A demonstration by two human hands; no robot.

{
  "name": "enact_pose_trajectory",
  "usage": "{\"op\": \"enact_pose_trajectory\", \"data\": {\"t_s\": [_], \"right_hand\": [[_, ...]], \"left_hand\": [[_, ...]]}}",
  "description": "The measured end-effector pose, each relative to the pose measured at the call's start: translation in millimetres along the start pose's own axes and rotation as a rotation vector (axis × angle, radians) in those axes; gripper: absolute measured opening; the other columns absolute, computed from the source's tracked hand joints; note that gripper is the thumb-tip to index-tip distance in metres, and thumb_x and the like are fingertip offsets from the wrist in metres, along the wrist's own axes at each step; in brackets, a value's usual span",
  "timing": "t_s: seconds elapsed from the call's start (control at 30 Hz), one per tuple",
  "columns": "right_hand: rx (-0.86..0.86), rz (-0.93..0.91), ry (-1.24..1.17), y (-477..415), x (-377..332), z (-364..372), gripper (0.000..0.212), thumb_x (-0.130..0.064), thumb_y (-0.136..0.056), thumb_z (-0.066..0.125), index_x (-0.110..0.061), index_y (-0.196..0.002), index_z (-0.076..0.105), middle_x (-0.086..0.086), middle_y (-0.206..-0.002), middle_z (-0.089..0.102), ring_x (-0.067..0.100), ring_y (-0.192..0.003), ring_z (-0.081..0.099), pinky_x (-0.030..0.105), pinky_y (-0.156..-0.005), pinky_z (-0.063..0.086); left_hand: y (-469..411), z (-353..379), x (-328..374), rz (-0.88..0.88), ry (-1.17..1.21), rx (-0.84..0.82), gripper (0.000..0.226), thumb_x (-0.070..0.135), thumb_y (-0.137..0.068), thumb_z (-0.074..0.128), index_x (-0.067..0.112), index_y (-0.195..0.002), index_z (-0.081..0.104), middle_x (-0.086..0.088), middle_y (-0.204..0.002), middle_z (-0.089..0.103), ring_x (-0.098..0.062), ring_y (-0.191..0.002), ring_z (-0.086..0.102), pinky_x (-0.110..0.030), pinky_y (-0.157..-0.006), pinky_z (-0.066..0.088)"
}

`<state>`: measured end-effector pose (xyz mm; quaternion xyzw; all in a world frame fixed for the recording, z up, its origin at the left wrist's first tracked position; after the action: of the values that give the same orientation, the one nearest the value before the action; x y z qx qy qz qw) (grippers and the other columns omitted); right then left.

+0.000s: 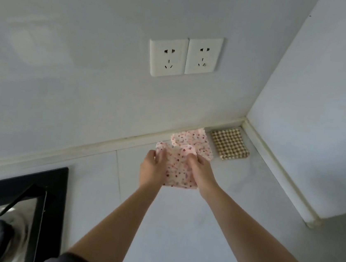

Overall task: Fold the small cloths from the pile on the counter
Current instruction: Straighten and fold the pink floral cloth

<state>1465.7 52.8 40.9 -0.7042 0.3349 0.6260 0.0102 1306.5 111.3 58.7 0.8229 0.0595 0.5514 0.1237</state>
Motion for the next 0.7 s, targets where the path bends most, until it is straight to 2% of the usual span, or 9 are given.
{"op": "enact_pose_trajectory", "data": {"t_s": [0.1, 0.2, 0.27, 0.33, 0.43, 0.5, 0.57, 0.63, 0.7], "right_hand": [[-0.084, 0.111, -0.076, -24.8, 13.6, -9.0, 0.019, -0.035, -0.094, 0.056, -0.019, -0.103, 0.064, 0.004, -0.106, 0.069, 0.019, -0.095, 0.066, 0.039, -0.087, 0.055], [-0.171, 0.081, -0.116, -46.9, 7.6, -23.1, 0.019, -0.02, -0.092, 0.062, -0.018, -0.111, 0.064, 0.003, -0.108, 0.071, 0.017, -0.097, 0.068, 0.035, -0.09, 0.056], [-0.147, -0.032, -0.005, -62.3, -8.0, -42.3, 0.027, -0.012, -0.088, 0.067, -0.017, -0.114, 0.064, -0.002, -0.099, 0.071, 0.01, -0.086, 0.067, 0.02, -0.077, 0.054], [-0.121, -0.22, 0.098, -74.9, -33.3, -58.6, 0.031, -0.006, -0.084, 0.07, -0.02, -0.11, 0.067, -0.008, -0.089, 0.069, 0.006, -0.075, 0.063, 0.012, -0.067, 0.048], [-0.086, -0.575, 0.2, -83.1, -76.3, -71.1, 0.036, 0.006, -0.076, 0.063, -0.027, -0.088, 0.07, -0.016, -0.086, 0.071, 0.003, -0.083, 0.065, 0.012, -0.075, 0.047], [-0.028, -0.842, 0.305, -83.6, -93.0, -74.9, 0.03, 0.006, -0.069, 0.055, -0.015, -0.085, 0.069, -0.008, -0.098, 0.073, 0.006, -0.099, 0.065, 0.016, -0.089, 0.046], [0.003, -1.064, 0.536, -86.0, -79.7, -69.1, 0.023, -0.005, -0.072, 0.06, -0.006, -0.093, 0.07, 0.001, -0.108, 0.072, 0.014, -0.109, 0.061, 0.025, -0.096, 0.045], [-0.071, -1.093, 0.81, -95.9, -34.8, -54.4, 0.03, -0.012, -0.074, 0.072, -0.007, -0.103, 0.07, 0.003, -0.122, 0.067, 0.016, -0.122, 0.055, 0.037, -0.102, 0.045], [-0.185, -1.027, 0.994, -101.8, 9.6, -42.4, 0.035, -0.006, -0.074, 0.074, -0.012, -0.107, 0.065, 0.001, -0.141, 0.055, 0.017, -0.137, 0.043, 0.047, -0.11, 0.04]], "left_hand": [[-18.2, 25.1, -1.5, -0.015, -0.036, -0.056, 0.028, 0.033, -0.099, 0.045, 0.016, -0.077, 0.053, 0.002, -0.074, 0.056, -0.02, -0.073, 0.055, -0.028, -0.054, 0.041], [-37.1, 43.5, 0.2, 0.005, -0.063, -0.14, 0.017, 0.021, -0.096, 0.05, 0.011, -0.086, 0.058, 0.001, -0.076, 0.058, -0.018, -0.074, 0.054, -0.028, -0.061, 0.043], [-49.8, 49.4, 9.0, 0.107, -0.117, -0.196, 0.008, 0.011, -0.09, 0.056, 0.008, -0.085, 0.061, -0.005, -0.074, 0.059, -0.016, -0.069, 0.05, -0.028, -0.063, 0.04], [-59.5, 51.9, 31.0, 0.278, -0.185, -0.216, 0.006, 0.005, -0.084, 0.06, 0.008, -0.084, 0.064, -0.004, -0.073, 0.062, -0.014, -0.067, 0.05, -0.025, -0.065, 0.04], [-65.2, 51.0, 82.6, 0.658, -0.254, -0.086, 0.03, -0.009, -0.077, 0.061, 0.014, -0.093, 0.072, 0.004, -0.09, 0.072, -0.01, -0.086, 0.065, -0.011, -0.077, 0.044], [-63.0, 57.2, 98.4, 0.895, -0.321, -0.002, 0.037, -0.014, -0.073, 0.062, 0.012, -0.098, 0.072, 0.002, -0.102, 0.073, -0.013, -0.102, 0.065, -0.017, -0.088, 0.047], [-63.6, 71.7, 77.4, 1.07, -0.459, 0.013, 0.031, -0.005, -0.08, 0.06, 0.012, -0.102, 0.073, -0.002, -0.111, 0.071, -0.018, -0.11, 0.062, -0.03, -0.093, 0.05], [-64.5, 87.4, 32.0, 1.122, -0.588, -0.047, 0.031, 0.006, -0.087, 0.053, 0.011, -0.111, 0.071, -0.005, -0.121, 0.067, -0.02, -0.119, 0.059, -0.041, -0.094, 0.052], [-62.9, 98.5, -4.4, 1.131, -0.654, -0.134, 0.032, 0.01, -0.091, 0.05, 0.01, -0.119, 0.067, -0.005, -0.134, 0.06, -0.02, -0.13, 0.05, -0.043, -0.1, 0.048]]}}
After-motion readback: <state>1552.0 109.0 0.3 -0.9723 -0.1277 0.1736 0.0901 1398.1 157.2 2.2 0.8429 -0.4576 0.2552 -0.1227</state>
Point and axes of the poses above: each hand's wrist, its own y-axis away from the middle knuckle, its own z-axis out of the palm, x = y × z, the point moved 8 cm from there along -y, towards the middle knuckle
